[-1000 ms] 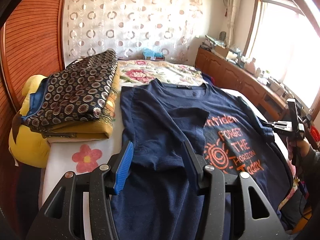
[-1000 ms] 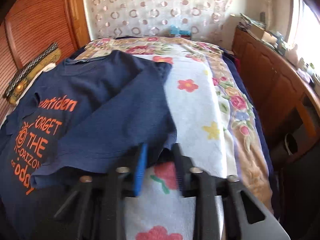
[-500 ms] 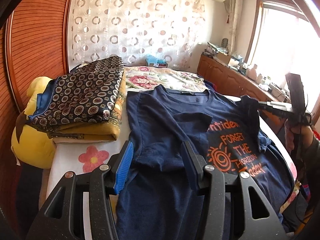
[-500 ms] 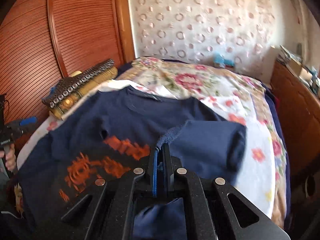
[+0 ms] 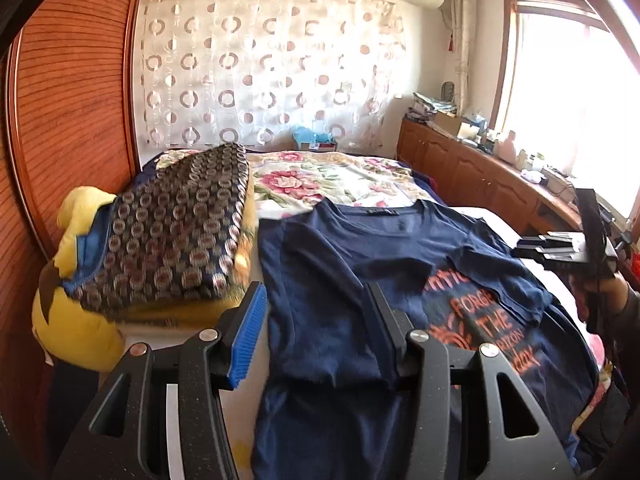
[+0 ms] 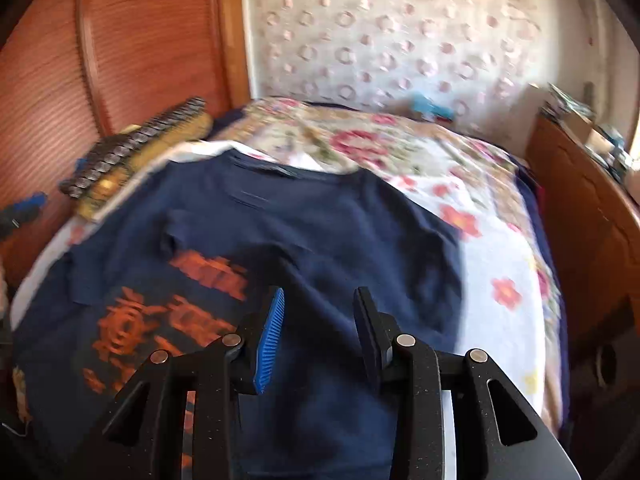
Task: Fold small clothes
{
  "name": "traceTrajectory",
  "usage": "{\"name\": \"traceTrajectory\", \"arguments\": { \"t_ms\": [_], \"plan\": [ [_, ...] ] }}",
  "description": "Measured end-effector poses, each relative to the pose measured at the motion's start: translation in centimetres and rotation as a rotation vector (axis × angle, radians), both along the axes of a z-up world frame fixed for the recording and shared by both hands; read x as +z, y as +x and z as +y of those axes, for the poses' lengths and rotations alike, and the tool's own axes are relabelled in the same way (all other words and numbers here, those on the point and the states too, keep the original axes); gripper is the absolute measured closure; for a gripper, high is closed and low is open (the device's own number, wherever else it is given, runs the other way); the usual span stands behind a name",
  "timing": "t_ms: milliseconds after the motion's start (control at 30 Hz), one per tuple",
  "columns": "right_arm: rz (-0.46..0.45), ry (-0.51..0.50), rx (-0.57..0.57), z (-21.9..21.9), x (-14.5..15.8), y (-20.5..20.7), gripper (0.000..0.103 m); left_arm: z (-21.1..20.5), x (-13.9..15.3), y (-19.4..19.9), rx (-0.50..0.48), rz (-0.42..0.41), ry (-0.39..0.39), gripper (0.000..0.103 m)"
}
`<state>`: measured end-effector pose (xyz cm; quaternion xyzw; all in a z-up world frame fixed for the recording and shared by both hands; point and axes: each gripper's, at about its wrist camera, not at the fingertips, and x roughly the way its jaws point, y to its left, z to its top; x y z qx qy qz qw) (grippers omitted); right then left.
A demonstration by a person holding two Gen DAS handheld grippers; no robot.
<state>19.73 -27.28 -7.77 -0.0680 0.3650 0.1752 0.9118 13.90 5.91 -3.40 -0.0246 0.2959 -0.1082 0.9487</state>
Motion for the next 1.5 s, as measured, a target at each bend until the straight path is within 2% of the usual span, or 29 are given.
{"name": "traceTrajectory", "arguments": {
  "t_ms": [167,300,367,433,600,733,867,967,1167,1367,1500],
  "plan": [
    [0.030,-0.030,-0.061,-1.3,-1.8,1.1,0.066,-1.2,1.2,3.3,-0.028,0.012,0.066,0.052],
    [0.089,-0.003,-0.096,-2.3,-3.0,2.4,0.066,-2.1,1.1,7.0,-0.054,0.055,0.112,0.052],
    [0.090,0.013,-0.088,-2.4,-3.2,2.7,0.066,-2.4,1.0,8.7,-0.064,0.074,0.145,0.052],
    [0.074,-0.008,-0.077,-2.1,-3.4,2.7,0.066,-2.6,0.8,10.6,-0.072,0.110,0.188,0.052],
    [0.061,-0.005,-0.064,-2.2,-3.7,2.6,0.063,-2.9,-0.6,16.0,-0.111,0.278,0.293,0.052],
    [0.070,0.030,-0.041,-3.0,-3.4,2.2,0.061,-2.9,-1.9,19.6,-0.120,0.388,0.337,0.053],
    [0.067,0.023,-0.012,-3.1,-3.4,2.4,0.061,-2.9,-3.2,22.2,-0.112,0.455,0.356,0.054],
    [0.068,0.024,-0.001,-2.9,-3.4,2.8,0.061,-3.2,-4.5,23.5,-0.128,0.505,0.379,0.054],
    [0.063,0.023,-0.005,-2.7,-3.4,4.3,0.061,-4.3,-5.3,24.7,-0.162,0.541,0.430,0.054],
    [0.051,0.019,-0.018,-2.9,-2.8,6.1,0.061,-5.4,-6.9,25.8,-0.195,0.588,0.519,0.055],
    [0.041,0.010,-0.009,-2.6,-2.2,6.8,0.061,-5.0,-7.0,26.6,-0.201,0.631,0.484,0.058]
  ]
}}
